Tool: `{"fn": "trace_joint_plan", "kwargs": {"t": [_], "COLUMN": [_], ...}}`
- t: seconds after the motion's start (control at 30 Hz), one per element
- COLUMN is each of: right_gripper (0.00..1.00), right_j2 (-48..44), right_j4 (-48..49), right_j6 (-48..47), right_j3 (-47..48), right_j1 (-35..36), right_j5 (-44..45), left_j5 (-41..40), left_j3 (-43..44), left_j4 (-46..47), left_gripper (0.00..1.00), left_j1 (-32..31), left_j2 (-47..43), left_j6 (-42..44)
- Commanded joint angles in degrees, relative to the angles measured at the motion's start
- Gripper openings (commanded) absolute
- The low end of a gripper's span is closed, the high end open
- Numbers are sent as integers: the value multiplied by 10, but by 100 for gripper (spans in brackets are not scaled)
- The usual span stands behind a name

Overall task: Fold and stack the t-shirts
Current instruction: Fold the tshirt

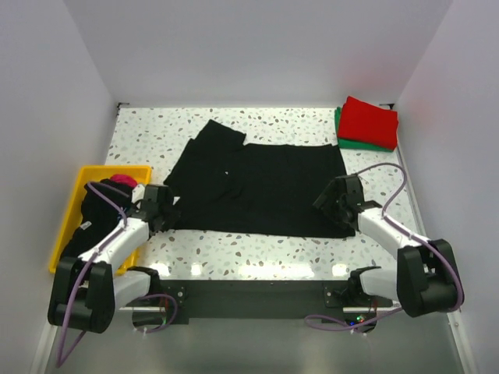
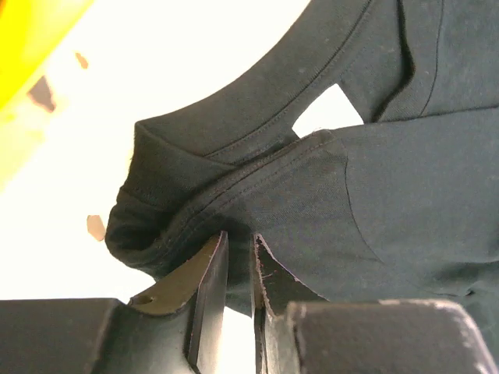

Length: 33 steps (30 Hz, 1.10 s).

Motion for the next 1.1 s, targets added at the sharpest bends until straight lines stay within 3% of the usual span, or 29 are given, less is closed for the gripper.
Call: {"fn": "trace_joint_plan", "kwargs": {"t": [0.0, 0.17, 0.3, 0.4, 0.5, 0.67, 0.73, 0.87, 1.07], "right_gripper": [79, 79, 79, 81, 82, 83, 83, 83, 83], "right_j2": [-33, -91, -108, -89, -26, 85, 126, 179, 243], "right_j4": [-135, -178, -206, -179, -150, -102, -94, -72, -57], "right_j6": [29, 21, -5, -35, -73, -132, -153, -177, -191], "right_j3": [-54, -61, -9, 55, 174, 293, 334, 378, 431], "right_j1": [-1, -2, -2, -3, -2, -3, -2, -2, -2], "right_j5": [-23, -24, -28, -48, -55, -97, -101, -101, -122], "left_j5": [-16, -15, -9, -3, 13, 56, 80, 155, 245], "left_j3": [-18, -22, 54, 140, 230, 456, 504, 642, 799], "left_j4": [-40, -77, -110, -82, 61, 131, 165, 180, 142], "left_gripper": [23, 24, 25, 36, 49, 57, 61, 66, 70], "left_j1": [-2, -1, -1, -1, -1, 2, 7, 14, 13], "left_j2": [-32, -91, -128, -121, -39, 222, 310, 442, 609], "left_j6": [-18, -19, 8, 42, 98, 214, 279, 387, 478]}}
